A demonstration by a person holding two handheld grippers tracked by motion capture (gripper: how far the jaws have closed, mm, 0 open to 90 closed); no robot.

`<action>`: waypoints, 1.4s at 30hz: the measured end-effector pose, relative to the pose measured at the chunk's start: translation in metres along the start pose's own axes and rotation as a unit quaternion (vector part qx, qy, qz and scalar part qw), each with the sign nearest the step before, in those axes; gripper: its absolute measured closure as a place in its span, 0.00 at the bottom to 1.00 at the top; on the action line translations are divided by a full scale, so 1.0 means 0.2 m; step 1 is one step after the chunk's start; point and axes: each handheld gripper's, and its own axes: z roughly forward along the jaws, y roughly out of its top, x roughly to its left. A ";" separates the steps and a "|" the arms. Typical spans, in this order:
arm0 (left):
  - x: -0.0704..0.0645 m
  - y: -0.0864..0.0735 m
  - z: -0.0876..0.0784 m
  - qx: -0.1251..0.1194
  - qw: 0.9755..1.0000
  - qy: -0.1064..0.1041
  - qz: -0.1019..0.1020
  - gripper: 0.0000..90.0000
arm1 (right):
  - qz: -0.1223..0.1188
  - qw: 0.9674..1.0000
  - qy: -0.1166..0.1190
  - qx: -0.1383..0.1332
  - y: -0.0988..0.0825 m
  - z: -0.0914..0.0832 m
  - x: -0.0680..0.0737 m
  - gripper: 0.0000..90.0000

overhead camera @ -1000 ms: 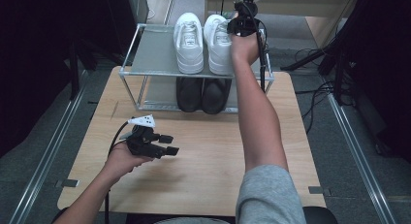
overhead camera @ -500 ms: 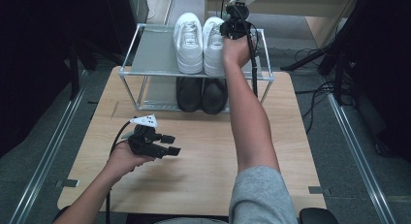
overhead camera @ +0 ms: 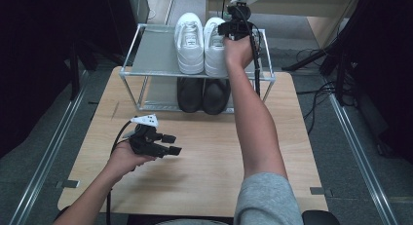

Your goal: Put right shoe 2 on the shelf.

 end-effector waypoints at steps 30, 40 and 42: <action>0.02 0.01 0.03 0.015 1.000 -0.004 -0.004 0.44 | -0.036 0.992 0.117 -0.006 -0.15 -0.38 -0.14 0.61; 0.02 0.01 0.02 0.015 1.000 0.002 -0.001 0.43 | -0.062 0.988 0.140 -0.021 -0.24 -0.47 -0.21 0.61; 0.02 0.01 0.02 0.015 1.000 0.002 -0.003 0.43 | -0.062 0.987 0.145 -0.017 -0.27 -0.47 -0.22 0.61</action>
